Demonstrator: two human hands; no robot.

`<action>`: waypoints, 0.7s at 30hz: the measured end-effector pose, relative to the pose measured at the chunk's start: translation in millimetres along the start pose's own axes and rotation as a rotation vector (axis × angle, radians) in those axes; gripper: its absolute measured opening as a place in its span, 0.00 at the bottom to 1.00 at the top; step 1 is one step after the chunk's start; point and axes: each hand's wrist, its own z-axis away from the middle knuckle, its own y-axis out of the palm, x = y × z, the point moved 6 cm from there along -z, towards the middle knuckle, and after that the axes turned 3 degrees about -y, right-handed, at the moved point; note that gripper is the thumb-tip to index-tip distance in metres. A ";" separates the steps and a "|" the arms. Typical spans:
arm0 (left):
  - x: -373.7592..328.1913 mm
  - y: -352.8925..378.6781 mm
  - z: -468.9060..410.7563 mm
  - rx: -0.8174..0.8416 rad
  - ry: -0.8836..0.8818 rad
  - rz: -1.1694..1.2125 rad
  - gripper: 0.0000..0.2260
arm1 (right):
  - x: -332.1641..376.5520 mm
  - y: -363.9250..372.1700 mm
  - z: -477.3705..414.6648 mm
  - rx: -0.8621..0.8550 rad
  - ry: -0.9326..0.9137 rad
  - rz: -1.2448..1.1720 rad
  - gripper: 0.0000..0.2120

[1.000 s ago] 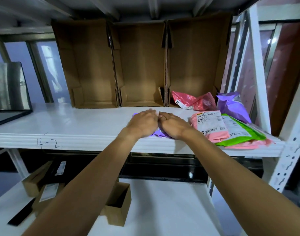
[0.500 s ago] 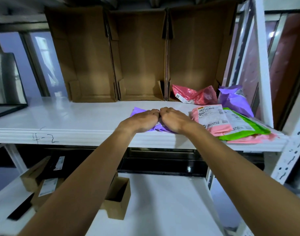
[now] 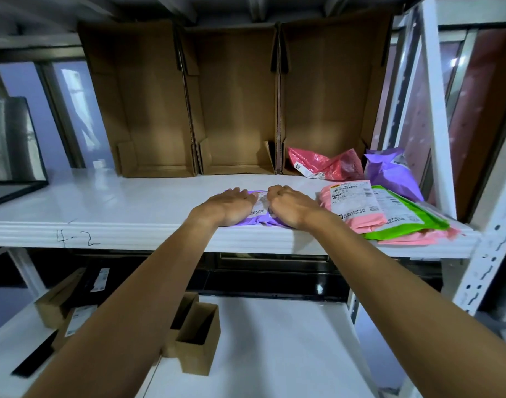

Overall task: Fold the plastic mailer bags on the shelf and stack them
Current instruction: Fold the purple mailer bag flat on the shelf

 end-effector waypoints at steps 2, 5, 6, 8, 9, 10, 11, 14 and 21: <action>1.3 1.4 -0.2 0.011 -0.019 -0.019 0.24 | -1.4 0.5 -1.6 -0.012 -0.003 0.008 0.07; 5.5 3.4 -0.3 0.028 -0.048 -0.012 0.26 | -4.2 2.6 -3.8 -0.012 0.017 -0.004 0.13; 6.9 4.2 -1.1 0.035 -0.055 -0.015 0.27 | -5.0 3.7 -5.0 -0.005 0.021 0.004 0.12; 7.4 5.0 -1.4 0.039 -0.064 -0.018 0.29 | -6.9 4.6 -7.6 0.010 0.026 0.021 0.10; 7.8 4.9 -2.7 0.038 -0.067 -0.012 0.29 | -7.5 4.4 -8.4 0.012 0.028 0.020 0.11; 8.3 5.0 -2.0 0.039 -0.071 0.001 0.29 | -7.0 4.5 -8.0 0.011 0.027 0.023 0.11; 7.6 4.3 -2.4 0.036 -0.070 0.005 0.29 | -7.5 3.9 -8.1 0.007 0.032 0.030 0.11; 7.6 5.3 0.1 0.031 -0.062 -0.003 0.28 | -10.1 6.9 -11.0 0.004 0.047 0.054 0.09; -11.1 -9.2 23.4 -0.136 0.094 -0.022 0.22 | -15.9 7.9 -15.8 -0.041 0.086 0.064 0.18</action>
